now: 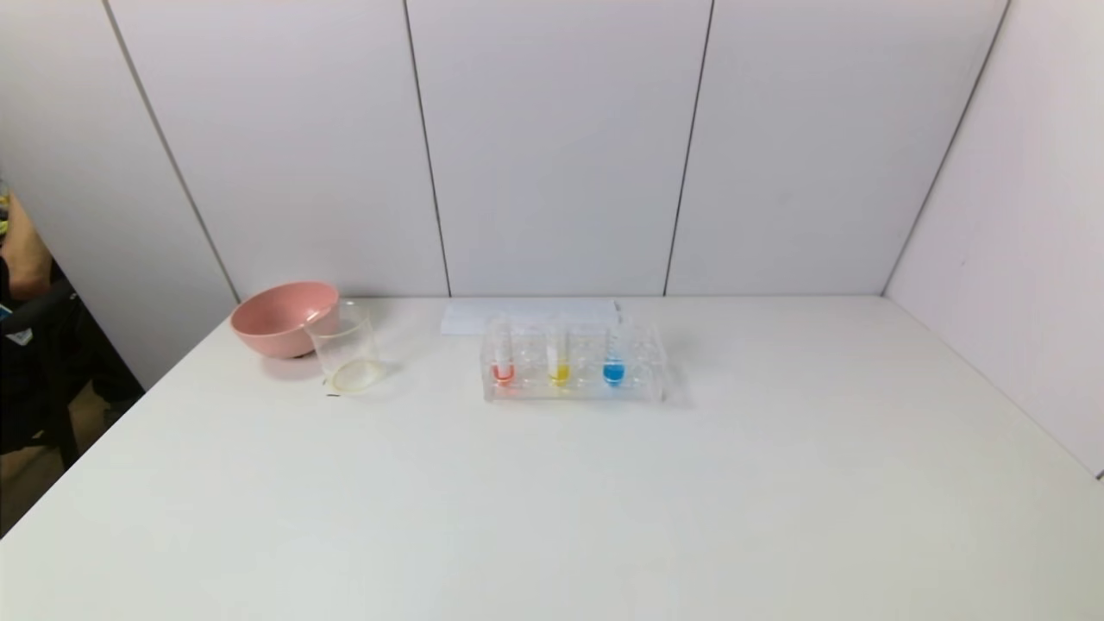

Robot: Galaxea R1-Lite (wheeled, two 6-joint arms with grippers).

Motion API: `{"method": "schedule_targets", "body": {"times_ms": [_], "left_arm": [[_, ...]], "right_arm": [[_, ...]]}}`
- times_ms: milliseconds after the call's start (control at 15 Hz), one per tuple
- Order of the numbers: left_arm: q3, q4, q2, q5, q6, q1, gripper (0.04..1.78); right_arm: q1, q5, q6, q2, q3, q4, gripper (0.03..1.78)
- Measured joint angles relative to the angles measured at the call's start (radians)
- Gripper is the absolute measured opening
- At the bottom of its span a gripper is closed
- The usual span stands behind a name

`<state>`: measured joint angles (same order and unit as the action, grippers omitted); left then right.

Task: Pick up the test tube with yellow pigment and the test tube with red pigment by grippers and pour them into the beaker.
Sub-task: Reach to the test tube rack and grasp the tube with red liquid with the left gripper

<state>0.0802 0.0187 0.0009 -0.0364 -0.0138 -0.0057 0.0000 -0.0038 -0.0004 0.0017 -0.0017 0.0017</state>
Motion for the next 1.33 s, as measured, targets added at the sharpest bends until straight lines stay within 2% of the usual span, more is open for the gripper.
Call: {"method": "schedule_targets", "body": {"times_ms": [267, 733, 933, 1333], "left_arm": [[0.136, 0.092, 0.021, -0.055, 0.0, -0.001, 1.76], [0.319, 0.086, 0.229, -0.08, 0.001, -0.005, 1.76], [0.372, 0.02, 0.359, -0.109, 0.003, -0.01, 1.76], [0.437, -0.225, 0.668, -0.182, 0.001, -0.014, 1.76]], "right_arm": [[0.0, 0.0, 0.0, 0.0, 0.0, 0.0, 1.7], [0.0, 0.0, 0.0, 0.0, 0.0, 0.0, 1.7], [0.0, 0.0, 0.0, 0.0, 0.0, 0.0, 1.7], [0.0, 0.0, 0.0, 0.0, 0.0, 0.0, 1.7]]}}
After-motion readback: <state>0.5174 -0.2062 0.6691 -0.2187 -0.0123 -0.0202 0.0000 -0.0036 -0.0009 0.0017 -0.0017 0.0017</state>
